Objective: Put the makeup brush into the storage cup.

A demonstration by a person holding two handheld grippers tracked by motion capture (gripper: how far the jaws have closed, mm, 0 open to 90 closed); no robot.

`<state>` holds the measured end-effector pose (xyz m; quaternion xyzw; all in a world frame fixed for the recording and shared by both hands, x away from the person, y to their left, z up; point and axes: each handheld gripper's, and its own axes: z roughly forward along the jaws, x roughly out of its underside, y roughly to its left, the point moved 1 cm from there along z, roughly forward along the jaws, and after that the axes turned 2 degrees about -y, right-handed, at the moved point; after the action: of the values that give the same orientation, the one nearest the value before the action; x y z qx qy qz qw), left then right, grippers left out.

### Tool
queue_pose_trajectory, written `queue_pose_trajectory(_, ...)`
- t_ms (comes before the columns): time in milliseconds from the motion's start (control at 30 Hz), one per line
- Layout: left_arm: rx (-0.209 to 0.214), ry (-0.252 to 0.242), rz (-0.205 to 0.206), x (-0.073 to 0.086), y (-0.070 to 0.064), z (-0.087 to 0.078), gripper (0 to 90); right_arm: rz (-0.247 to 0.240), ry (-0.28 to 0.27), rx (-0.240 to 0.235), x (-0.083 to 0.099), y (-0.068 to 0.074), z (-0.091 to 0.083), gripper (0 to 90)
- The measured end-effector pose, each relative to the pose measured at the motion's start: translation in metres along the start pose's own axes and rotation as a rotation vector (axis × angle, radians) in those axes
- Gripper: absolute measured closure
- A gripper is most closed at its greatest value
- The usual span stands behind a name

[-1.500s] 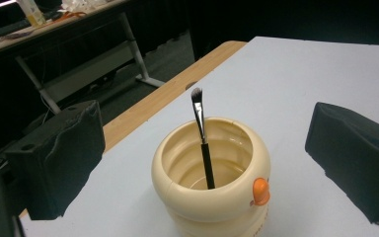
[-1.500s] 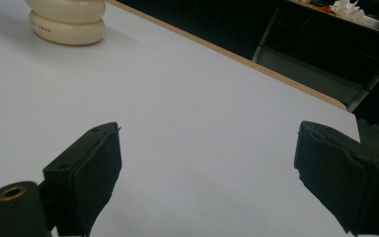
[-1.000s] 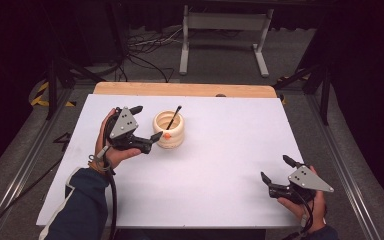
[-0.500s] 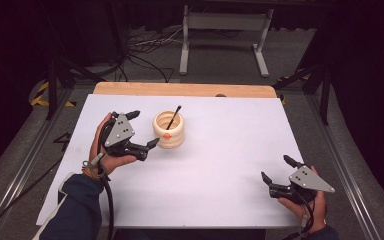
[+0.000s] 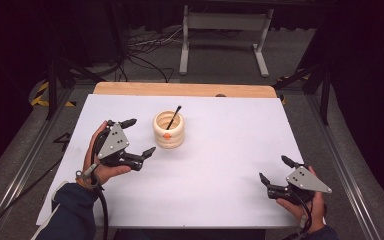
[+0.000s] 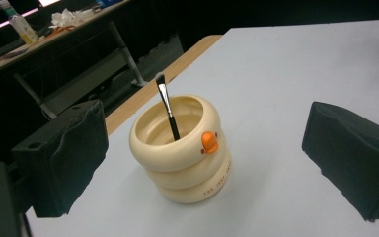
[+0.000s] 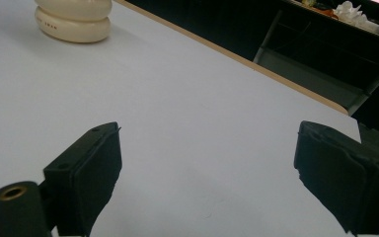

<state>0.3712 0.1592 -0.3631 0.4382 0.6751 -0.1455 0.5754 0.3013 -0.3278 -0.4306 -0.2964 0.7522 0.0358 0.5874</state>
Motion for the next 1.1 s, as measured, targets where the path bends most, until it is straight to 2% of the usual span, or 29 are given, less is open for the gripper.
queue_pose_trajectory(67, 0.0, -0.003, -0.003, 0.002, -0.002, -0.002, 4.4, -0.001, 0.0, -0.001, 0.0, 0.0, 0.0, 11.8)
queue_pose_trajectory(133, -0.007, 0.013, 0.015, 0.004, -0.003, -0.005, 4.4, 0.0, 0.001, -0.001, 0.0, 0.0, 0.0, 11.8)
queue_pose_trajectory(400, -0.015, 0.04, 0.012, 0.016, -0.006, -0.017, 4.7, -0.003, 0.007, -0.002, 0.0, 0.0, 0.001, 11.8)
queue_pose_trajectory(467, -0.014, 0.042, -0.005, 0.021, -0.006, -0.021, 4.7, -0.005, 0.008, -0.002, 0.0, 0.001, 0.001, 11.8)
queue_pose_trajectory(600, -0.018, 0.066, -0.003, 0.029, -0.01, -0.026, 4.8, -0.006, 0.008, -0.003, 0.0, 0.001, 0.001, 11.8)
queue_pose_trajectory(900, -0.012, 0.115, -0.029, 0.054, -0.014, -0.038, 4.7, -0.01, 0.018, -0.003, 0.001, 0.002, 0.001, 11.8)
queue_pose_trajectory(1100, -0.024, 0.118, -0.052, 0.065, -0.016, -0.047, 5.0, -0.013, 0.019, 0.008, 0.002, 0.001, 0.001, 11.8)
